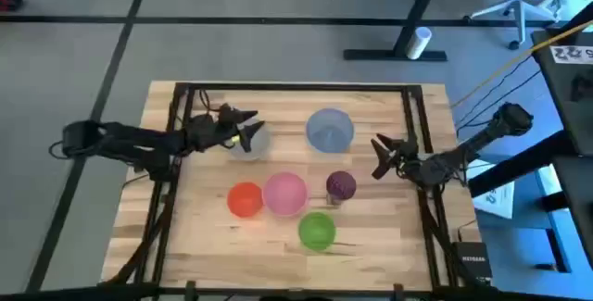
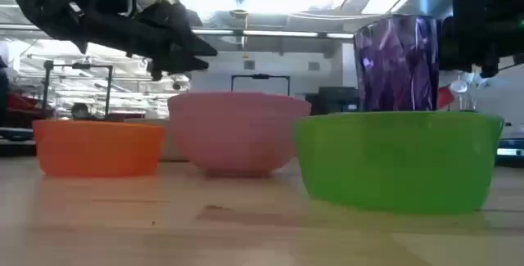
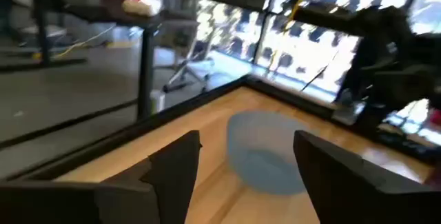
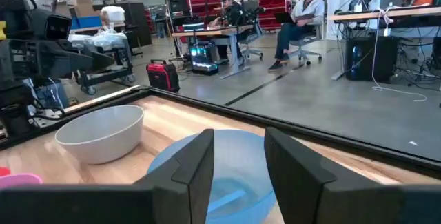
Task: Nest bowls inside each other
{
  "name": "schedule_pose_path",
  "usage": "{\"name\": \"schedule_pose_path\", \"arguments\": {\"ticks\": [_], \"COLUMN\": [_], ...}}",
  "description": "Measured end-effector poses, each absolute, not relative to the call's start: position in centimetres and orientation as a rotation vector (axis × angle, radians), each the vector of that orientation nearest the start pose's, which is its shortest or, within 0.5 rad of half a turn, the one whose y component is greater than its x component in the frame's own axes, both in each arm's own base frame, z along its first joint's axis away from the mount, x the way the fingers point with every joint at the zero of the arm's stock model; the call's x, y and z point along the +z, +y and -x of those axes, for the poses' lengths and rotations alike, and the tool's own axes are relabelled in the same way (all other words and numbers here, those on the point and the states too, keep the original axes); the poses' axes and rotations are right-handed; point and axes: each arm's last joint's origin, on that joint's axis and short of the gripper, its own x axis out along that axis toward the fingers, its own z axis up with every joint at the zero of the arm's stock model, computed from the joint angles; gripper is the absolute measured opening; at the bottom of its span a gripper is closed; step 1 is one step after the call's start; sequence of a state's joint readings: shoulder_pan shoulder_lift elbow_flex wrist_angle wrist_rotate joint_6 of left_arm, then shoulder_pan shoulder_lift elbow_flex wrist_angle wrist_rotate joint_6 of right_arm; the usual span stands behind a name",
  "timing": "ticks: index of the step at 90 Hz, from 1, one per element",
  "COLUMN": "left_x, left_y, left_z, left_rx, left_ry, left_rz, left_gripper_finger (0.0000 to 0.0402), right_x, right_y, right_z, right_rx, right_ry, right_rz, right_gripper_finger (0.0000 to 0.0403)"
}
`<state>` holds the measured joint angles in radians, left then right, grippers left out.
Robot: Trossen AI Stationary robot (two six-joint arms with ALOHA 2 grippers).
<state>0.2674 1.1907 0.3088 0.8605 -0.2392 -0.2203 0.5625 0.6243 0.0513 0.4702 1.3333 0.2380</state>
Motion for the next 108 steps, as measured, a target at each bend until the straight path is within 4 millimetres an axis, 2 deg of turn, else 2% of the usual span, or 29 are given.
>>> {"name": "schedule_pose_path", "arguments": {"ticks": [20, 38, 53, 62, 70, 78, 94, 108], "left_x": [19.9, 22.2, 23.6, 23.5, 23.4, 24.0, 24.8, 24.5], "left_y": [7.7, 9.3, 9.6, 9.5, 9.2, 9.0, 9.6, 10.0], "left_z": [-21.9, -23.7, -24.1, -22.8, -20.7, -18.6, -15.7, -15.0], "left_rx": [0.458, 0.434, 0.460, 0.562, 0.728, 0.848, 0.830, 0.831], "left_ry": [-0.010, 0.188, 0.315, 0.466, 0.604, 0.658, 0.687, 0.744], "left_rz": [0.223, 0.190, 0.166, 0.186, 0.163, 0.144, 0.245, 0.241], "left_gripper_finger": [0.0219, 0.0219, 0.0219, 0.0219, 0.0219, 0.0219, 0.0219, 0.0219], "right_x": [16.8, 17.0, 17.0, 17.0, 17.0, 16.8, 16.8, 16.8], "right_y": [3.9, 3.9, 3.9, 3.9, 3.9, 3.8, 3.8, 3.8], "right_z": [-11.5, -11.5, -11.5, -11.5, -11.4, -11.4, -11.3, -11.4], "right_rx": [-0.773, -0.802, -0.807, -0.807, -0.807, -0.833, -0.851, -0.814], "right_ry": [-0.043, -0.063, -0.064, -0.061, -0.058, -0.051, -0.049, -0.050], "right_rz": [-0.165, -0.184, -0.185, -0.181, -0.176, -0.159, -0.149, -0.167], "right_gripper_finger": [0.0115, 0.0115, 0.0115, 0.0115, 0.0115, 0.0115, 0.0115, 0.0115]}}
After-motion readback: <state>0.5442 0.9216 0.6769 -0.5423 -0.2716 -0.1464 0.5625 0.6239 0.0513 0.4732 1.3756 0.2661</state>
